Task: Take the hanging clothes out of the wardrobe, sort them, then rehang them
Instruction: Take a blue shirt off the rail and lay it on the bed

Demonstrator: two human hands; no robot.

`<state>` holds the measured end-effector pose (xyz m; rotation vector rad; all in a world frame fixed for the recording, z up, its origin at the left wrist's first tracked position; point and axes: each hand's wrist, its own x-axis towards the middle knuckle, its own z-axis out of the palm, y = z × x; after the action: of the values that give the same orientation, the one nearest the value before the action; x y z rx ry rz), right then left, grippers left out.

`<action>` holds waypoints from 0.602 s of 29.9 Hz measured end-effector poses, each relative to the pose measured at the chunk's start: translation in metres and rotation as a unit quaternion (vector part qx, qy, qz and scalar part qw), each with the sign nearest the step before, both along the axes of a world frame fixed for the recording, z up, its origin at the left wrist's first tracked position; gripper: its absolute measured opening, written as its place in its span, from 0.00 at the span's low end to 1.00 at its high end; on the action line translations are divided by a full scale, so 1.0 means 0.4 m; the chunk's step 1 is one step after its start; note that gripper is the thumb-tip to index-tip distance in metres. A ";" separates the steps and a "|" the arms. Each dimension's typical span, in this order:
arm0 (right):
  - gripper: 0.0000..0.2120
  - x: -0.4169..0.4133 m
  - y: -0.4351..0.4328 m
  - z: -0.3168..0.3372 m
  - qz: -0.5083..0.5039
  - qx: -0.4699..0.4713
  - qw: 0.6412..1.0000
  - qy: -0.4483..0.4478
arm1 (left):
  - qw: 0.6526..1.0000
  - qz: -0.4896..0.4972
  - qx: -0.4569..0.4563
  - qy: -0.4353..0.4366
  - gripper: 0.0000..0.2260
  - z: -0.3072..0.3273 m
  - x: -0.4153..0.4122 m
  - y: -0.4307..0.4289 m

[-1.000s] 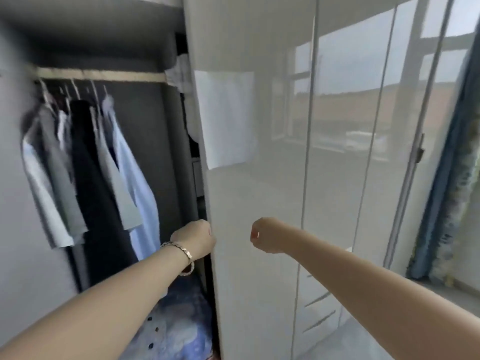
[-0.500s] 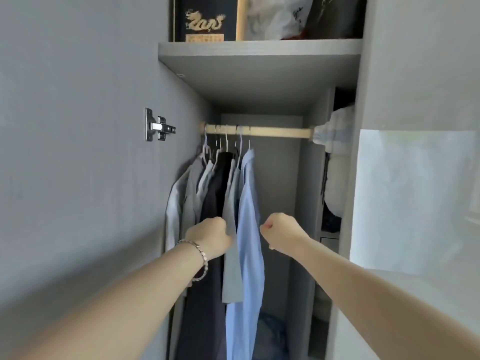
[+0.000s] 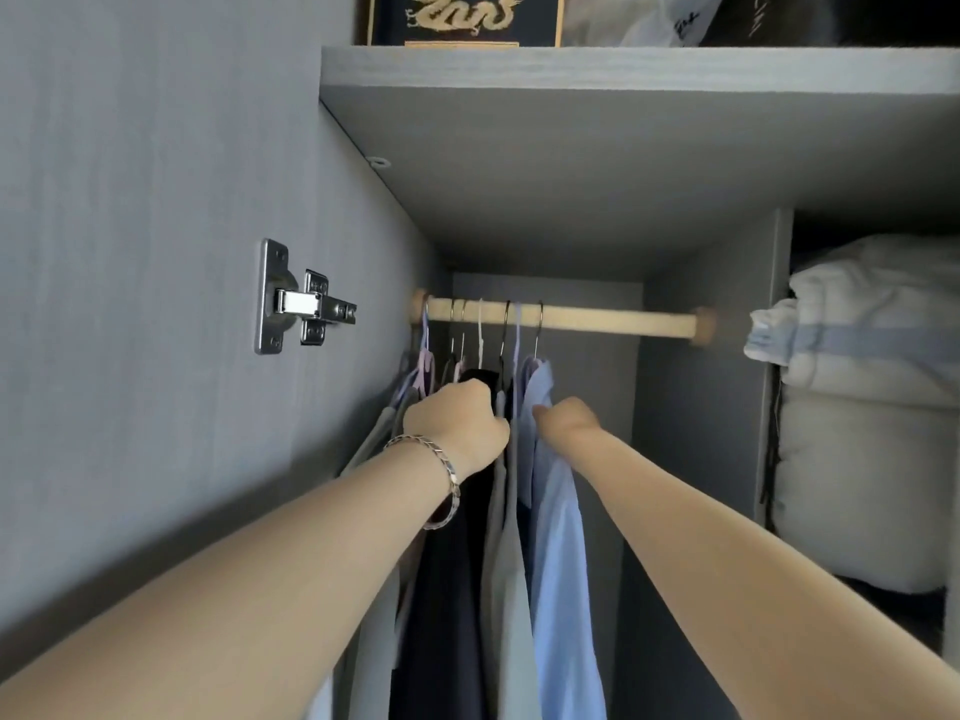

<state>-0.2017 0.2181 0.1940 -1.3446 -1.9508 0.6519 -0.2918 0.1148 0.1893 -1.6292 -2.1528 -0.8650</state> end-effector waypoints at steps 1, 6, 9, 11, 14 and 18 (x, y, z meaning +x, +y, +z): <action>0.19 0.000 0.011 0.001 -0.009 0.007 1.000 0.012 | 1.000 -0.006 0.007 0.002 0.08 0.008 -0.004 0.014; 0.19 0.077 0.000 0.019 -0.054 0.047 0.997 0.038 | 0.999 -0.027 -0.002 -0.030 0.10 0.023 0.015 0.053; 0.20 0.165 -0.059 0.020 -0.085 0.057 0.993 0.065 | 0.999 -0.032 0.009 -0.030 0.10 0.013 0.063 0.047; 0.18 0.235 -0.127 0.001 -0.092 0.043 0.991 0.083 | 0.998 -0.048 0.005 -0.035 0.11 -0.006 0.109 0.026; 0.15 0.360 -0.256 -0.057 -0.100 0.011 0.990 0.100 | 0.995 -0.088 -0.026 -0.043 0.11 -0.054 0.203 -0.030; 0.14 0.561 -0.441 -0.148 -0.156 -0.025 0.984 0.082 | 0.987 -0.138 -0.075 -0.026 0.11 -0.148 0.359 -0.132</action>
<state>0.0226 0.0418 0.1348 -1.5351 -1.5590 0.6385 -0.1480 0.0622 0.1301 -2.0389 -2.1019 -0.8457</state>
